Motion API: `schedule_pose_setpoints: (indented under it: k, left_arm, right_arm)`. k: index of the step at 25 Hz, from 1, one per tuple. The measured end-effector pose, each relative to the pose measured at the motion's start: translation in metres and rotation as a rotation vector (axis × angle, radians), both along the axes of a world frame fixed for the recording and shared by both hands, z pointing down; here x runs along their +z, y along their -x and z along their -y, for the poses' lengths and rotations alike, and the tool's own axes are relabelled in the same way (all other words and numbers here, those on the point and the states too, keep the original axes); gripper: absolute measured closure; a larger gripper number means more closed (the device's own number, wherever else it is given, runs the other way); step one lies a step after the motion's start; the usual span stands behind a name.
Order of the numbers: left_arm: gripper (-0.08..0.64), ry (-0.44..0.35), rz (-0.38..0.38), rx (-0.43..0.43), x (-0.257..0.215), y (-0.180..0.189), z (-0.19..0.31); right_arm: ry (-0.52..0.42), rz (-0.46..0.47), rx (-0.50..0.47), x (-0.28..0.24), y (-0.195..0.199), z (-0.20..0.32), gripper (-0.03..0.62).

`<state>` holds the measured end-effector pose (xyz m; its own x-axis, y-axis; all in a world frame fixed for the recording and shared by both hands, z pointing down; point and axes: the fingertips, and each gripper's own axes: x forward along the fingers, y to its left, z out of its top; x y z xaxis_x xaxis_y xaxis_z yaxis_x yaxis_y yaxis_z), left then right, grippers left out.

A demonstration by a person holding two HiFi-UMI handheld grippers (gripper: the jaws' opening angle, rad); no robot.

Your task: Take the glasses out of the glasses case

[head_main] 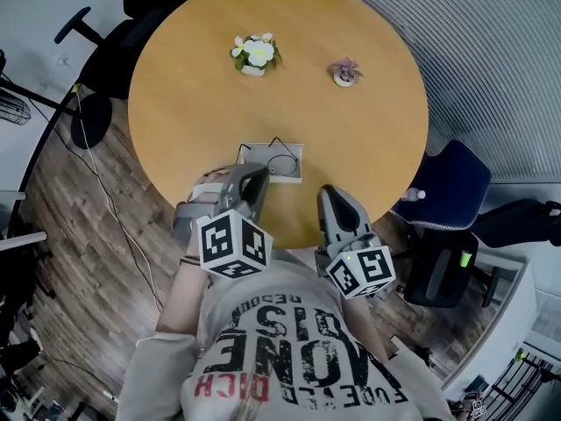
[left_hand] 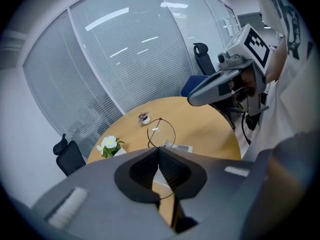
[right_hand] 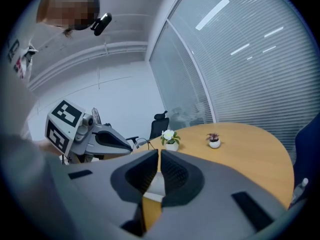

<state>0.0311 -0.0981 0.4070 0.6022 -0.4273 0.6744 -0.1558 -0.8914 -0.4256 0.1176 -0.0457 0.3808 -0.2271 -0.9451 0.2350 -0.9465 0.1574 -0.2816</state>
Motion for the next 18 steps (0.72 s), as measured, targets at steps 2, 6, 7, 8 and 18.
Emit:
schedule_pose_setpoints:
  k: [2,6,7,8,18]
  left_arm:
    - [0.543,-0.017,-0.035,-0.027,-0.011,0.002,0.000]
    - [0.542,-0.031,-0.184,-0.102,-0.042,0.002,0.001]
    - [0.542,-0.038,-0.228,-0.118,-0.049,0.002,0.001]
    - [0.541,-0.046,-0.269,-0.135,-0.056,0.002,0.001]
    - [0.541,-0.088,-0.675,-0.327,-0.119,0.020,-0.001]
  right_arm:
    - [-0.015,-0.008,-0.014,-0.010,0.001,0.001,0.566]
    - [-0.052,-0.024,-0.025,-0.026,-0.002,0.002,0.566]
    - [-0.063,-0.028,-0.029,-0.031,-0.002,0.002,0.566]
    - [-0.075,-0.031,-0.035,-0.036,-0.002,0.003,0.566]
    - [-0.181,-0.042,-0.076,-0.075,-0.005,-0.004,0.566]
